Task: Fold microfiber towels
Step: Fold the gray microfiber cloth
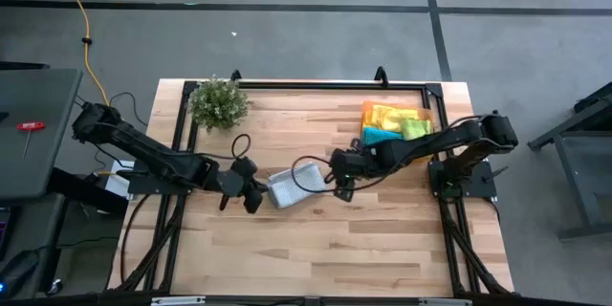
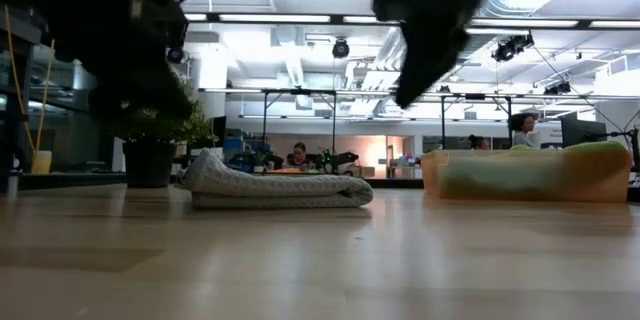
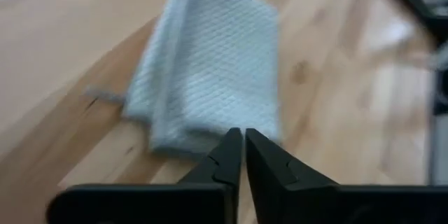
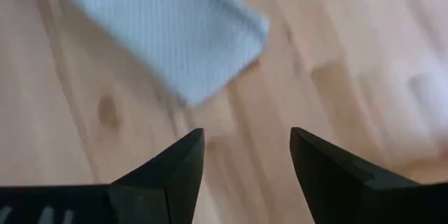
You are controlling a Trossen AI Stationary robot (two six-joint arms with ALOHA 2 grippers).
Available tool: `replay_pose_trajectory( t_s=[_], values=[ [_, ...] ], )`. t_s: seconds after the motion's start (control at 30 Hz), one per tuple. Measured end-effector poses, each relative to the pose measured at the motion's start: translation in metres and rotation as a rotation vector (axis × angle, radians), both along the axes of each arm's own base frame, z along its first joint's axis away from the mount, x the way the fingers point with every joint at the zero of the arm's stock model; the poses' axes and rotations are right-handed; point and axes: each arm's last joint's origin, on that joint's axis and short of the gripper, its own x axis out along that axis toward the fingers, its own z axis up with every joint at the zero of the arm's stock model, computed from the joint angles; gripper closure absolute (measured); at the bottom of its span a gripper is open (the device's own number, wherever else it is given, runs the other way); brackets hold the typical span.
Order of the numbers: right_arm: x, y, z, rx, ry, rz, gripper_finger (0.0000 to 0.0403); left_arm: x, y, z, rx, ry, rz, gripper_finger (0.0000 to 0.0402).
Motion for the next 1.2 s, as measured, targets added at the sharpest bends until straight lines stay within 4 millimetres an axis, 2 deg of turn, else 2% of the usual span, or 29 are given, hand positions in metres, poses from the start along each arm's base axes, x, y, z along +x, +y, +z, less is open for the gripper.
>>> replay_pose_trajectory(
  t_s=[0.13,0.23,0.47,0.67,0.9,1.03,1.2],
  values=[
    [-0.036,0.002,-0.019,0.065,0.016,-0.087,0.0199,-0.006,0.004,-0.003,-0.078,0.047,0.095,0.0355],
    [-0.062,0.002,-0.028,0.147,-0.064,-0.196,0.0199,-0.008,0.005,-0.003,-0.146,0.047,0.16,0.0315],
    [-0.1,0.005,-0.04,0.316,-0.271,-0.361,0.0199,-0.005,-0.002,-0.011,-0.339,0.018,0.341,0.0223],
    [-0.108,0.008,-0.042,0.323,-0.335,-0.381,0.0199,0.003,-0.004,-0.029,-0.415,0.008,0.522,0.0189],
    [-0.105,0.008,-0.041,0.311,-0.361,-0.362,0.0199,0.021,-0.006,-0.048,-0.53,-0.074,0.631,0.0189],
    [-0.105,0.008,-0.041,0.304,-0.363,-0.35,0.0199,0.022,-0.006,-0.057,-0.558,-0.068,0.708,0.019],
    [-0.104,0.008,-0.04,0.298,-0.373,-0.346,0.0199,0.022,-0.005,-0.058,-0.559,-0.086,0.732,0.019]
  ],
)
